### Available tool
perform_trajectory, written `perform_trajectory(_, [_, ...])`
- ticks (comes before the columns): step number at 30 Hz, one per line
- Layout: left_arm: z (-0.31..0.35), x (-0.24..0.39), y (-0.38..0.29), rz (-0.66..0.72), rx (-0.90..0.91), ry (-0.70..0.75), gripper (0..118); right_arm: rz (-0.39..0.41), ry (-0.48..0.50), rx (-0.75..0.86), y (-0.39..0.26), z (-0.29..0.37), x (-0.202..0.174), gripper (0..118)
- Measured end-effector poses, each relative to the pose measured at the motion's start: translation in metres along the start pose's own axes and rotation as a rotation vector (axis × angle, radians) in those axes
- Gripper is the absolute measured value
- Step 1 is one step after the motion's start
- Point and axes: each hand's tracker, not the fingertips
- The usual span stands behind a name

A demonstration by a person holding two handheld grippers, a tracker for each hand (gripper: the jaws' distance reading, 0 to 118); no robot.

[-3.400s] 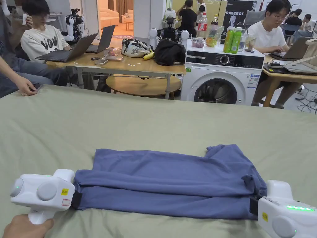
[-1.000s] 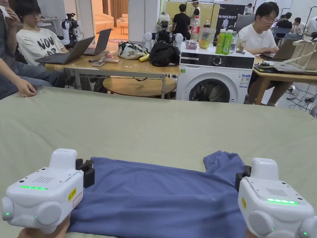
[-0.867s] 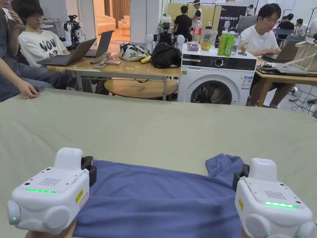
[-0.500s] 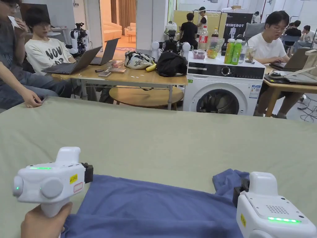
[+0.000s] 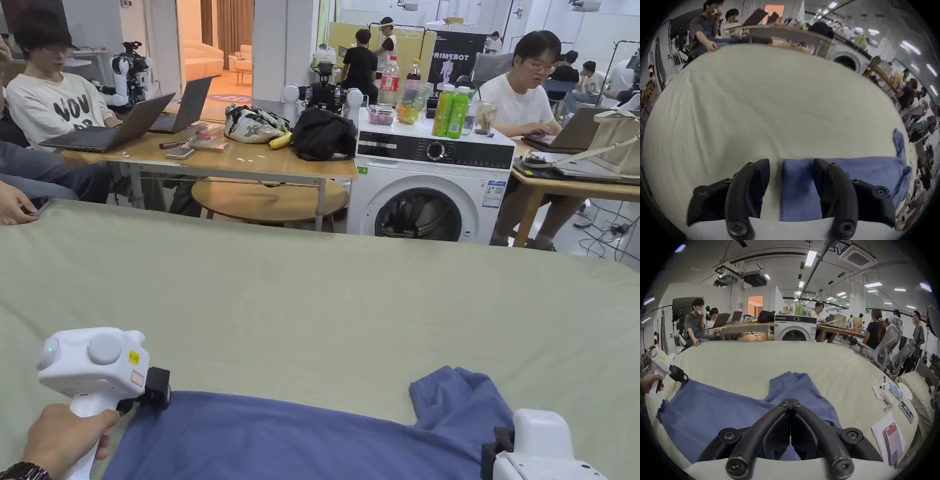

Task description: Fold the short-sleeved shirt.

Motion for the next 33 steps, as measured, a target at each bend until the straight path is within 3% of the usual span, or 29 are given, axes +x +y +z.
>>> perform_trajectory(3, [0.007, 0.020, -0.005, -0.100, 0.062, 0.068, 54, 0.003, -0.010, -0.030, -0.003, -0.005, 0.008, 0])
perform_trajectory(5, [0.018, 0.038, -0.018, -0.197, 0.066, 0.081, 43, 0.001, -0.009, -0.055, -0.002, -0.009, 0.013, 0])
perform_trajectory(6, [0.020, 0.042, -0.018, -0.217, 0.063, 0.081, 31, -0.003, -0.011, -0.070, 0.000, -0.013, 0.016, 0])
perform_trajectory(7, [0.023, 0.042, -0.018, -0.196, 0.061, 0.072, 5, -0.006, -0.011, -0.080, 0.002, -0.017, 0.019, 0])
perform_trajectory(8, [0.027, 0.040, -0.019, -0.164, 0.073, 0.060, 0, -0.011, -0.011, -0.088, 0.005, -0.021, 0.023, 0])
perform_trajectory(16, [0.085, 0.036, -0.044, -0.106, 0.248, -0.029, 0, -0.015, 0.011, -0.235, 0.065, -0.084, 0.055, 2])
perform_trajectory(18, [0.093, 0.032, -0.047, -0.096, 0.264, -0.049, 0, -0.013, 0.022, -0.313, 0.076, -0.116, 0.062, 19])
perform_trajectory(19, [0.097, 0.033, -0.051, -0.091, 0.278, -0.055, 0, -0.009, 0.031, -0.350, 0.079, -0.130, 0.066, 43])
perform_trajectory(20, [0.102, 0.034, -0.054, -0.092, 0.286, -0.054, 0, -0.018, 0.027, -0.382, 0.077, -0.144, 0.069, 55])
perform_trajectory(21, [0.104, 0.033, -0.055, -0.095, 0.296, -0.053, 0, -0.009, 0.019, -0.410, 0.078, -0.158, 0.071, 59])
perform_trajectory(28, [0.112, 0.031, -0.065, -0.090, 0.314, -0.055, 0, 0.010, 0.049, -0.604, 0.060, -0.222, 0.082, 59])
perform_trajectory(33, [0.106, 0.030, -0.065, -0.096, 0.300, -0.047, 0, 0.014, 0.062, -0.549, 0.060, -0.219, 0.080, 54])
